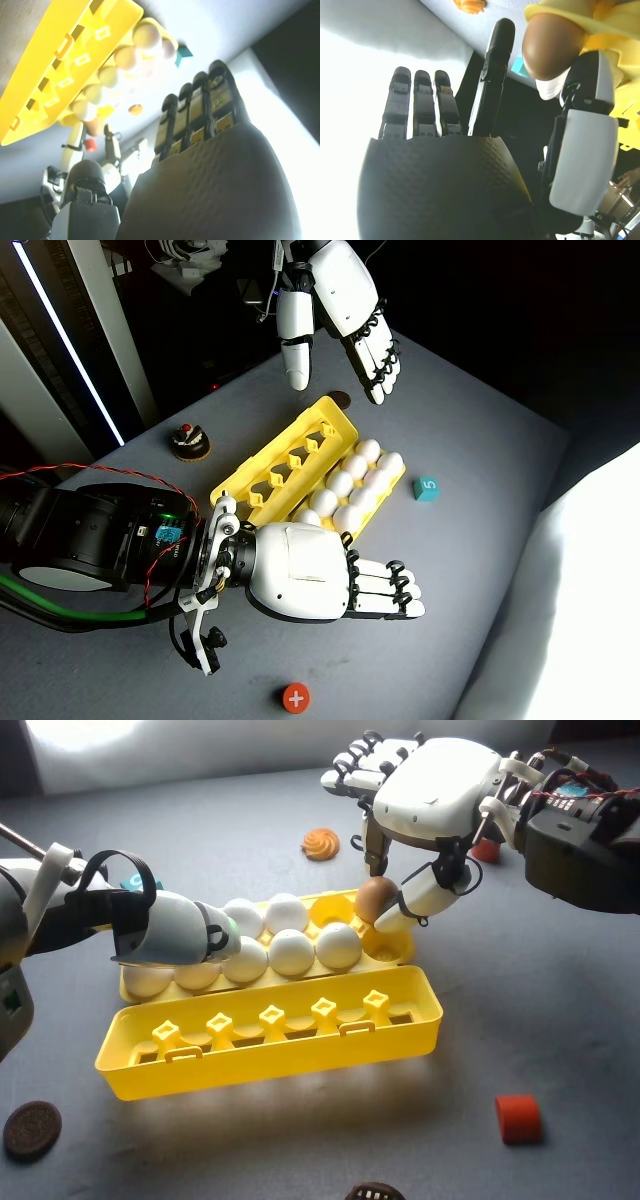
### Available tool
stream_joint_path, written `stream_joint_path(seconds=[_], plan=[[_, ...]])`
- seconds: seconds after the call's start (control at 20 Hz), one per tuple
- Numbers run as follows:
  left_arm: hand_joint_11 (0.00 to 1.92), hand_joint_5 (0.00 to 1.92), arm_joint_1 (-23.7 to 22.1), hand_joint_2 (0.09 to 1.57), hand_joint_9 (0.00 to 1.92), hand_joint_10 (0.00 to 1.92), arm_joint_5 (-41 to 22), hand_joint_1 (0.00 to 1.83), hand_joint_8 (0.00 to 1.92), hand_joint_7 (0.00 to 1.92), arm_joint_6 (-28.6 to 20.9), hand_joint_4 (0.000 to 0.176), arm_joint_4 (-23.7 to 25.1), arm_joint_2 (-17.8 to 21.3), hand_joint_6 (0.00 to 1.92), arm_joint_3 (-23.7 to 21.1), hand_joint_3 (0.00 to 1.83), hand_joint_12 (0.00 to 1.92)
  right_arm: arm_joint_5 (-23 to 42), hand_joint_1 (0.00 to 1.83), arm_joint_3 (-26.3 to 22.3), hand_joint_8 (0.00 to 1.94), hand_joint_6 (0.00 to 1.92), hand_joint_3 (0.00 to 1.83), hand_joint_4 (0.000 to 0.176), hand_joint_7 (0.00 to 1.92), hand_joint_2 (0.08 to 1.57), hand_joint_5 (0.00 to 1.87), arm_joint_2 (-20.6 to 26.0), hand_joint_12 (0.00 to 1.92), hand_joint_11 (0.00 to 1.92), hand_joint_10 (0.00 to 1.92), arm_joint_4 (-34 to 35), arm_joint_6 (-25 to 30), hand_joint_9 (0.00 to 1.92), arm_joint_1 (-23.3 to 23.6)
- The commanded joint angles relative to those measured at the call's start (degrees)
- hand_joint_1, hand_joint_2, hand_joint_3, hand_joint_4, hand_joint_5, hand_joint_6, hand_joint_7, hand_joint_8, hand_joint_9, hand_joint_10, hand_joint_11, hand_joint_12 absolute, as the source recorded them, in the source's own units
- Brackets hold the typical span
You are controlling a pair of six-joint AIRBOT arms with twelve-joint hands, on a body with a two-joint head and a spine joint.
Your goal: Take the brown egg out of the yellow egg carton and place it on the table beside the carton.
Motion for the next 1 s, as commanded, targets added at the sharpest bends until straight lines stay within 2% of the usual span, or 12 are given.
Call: stream_joint_path(seconds=[0.0,0.1,0.15,0.2,0.25,0.45,0.95], plan=[[0.0,0.08,-0.24,1.1,0.0,0.0,0.38,0.0,0.0,0.02,-0.01,0.0,4.7,-0.04,0.0,-0.13,0.0,0.0,7.14,0.78,0.18,0.01,0.02,0.01,0.171,0.05,0.85,1.11,0.16,0.0,0.0,0.0,0.06,0.14,0.0,0.47],[0.0,0.07,-0.24,1.1,0.0,0.0,0.38,0.0,0.0,0.02,-0.01,0.0,4.7,-0.04,0.0,-0.13,0.0,0.0,7.14,0.8,0.18,0.0,0.02,0.01,0.175,0.04,0.86,1.11,0.17,0.0,0.0,0.0,0.06,0.26,0.0,0.43],[0.0,0.07,-0.24,1.11,0.0,0.0,0.38,0.0,0.0,0.01,-0.02,0.0,4.7,-0.04,0.0,-0.13,0.0,0.0,7.2,1.04,0.18,0.0,0.28,0.01,0.176,0.07,0.95,1.29,0.17,0.0,0.0,0.0,0.06,0.29,0.0,0.43],[0.0,0.07,-0.24,1.11,0.0,0.0,0.38,0.0,0.0,0.01,-0.06,0.0,4.7,-0.04,0.0,-0.13,0.0,0.0,7.26,1.04,0.18,0.0,0.28,0.01,0.176,0.07,0.95,1.29,0.17,0.0,0.0,0.0,0.06,0.31,0.0,0.42],[0.0,0.07,-0.24,1.11,0.0,0.0,0.38,0.0,0.0,0.02,-0.06,0.0,4.7,-0.04,0.0,-0.13,0.0,0.0,7.36,1.08,0.18,0.0,0.37,0.0,0.176,0.09,0.98,1.3,0.16,0.0,0.0,0.0,0.06,0.34,0.0,0.43],[0.0,0.08,-0.24,1.1,0.01,0.0,0.38,0.0,0.0,0.03,-0.07,0.0,4.7,-0.04,0.0,-0.13,0.0,0.0,7.6,1.13,0.17,0.01,0.25,0.0,0.176,0.15,0.96,1.4,0.15,0.0,0.0,0.0,0.06,0.42,0.0,0.42],[0.02,0.09,-0.24,1.11,0.02,0.01,0.38,0.0,0.01,0.04,-0.07,0.0,4.7,-0.04,0.01,-0.13,0.0,0.01,7.65,1.13,0.17,0.01,0.23,0.0,0.176,0.2,0.96,1.41,0.21,0.0,0.0,0.0,0.05,0.47,0.0,0.94]])
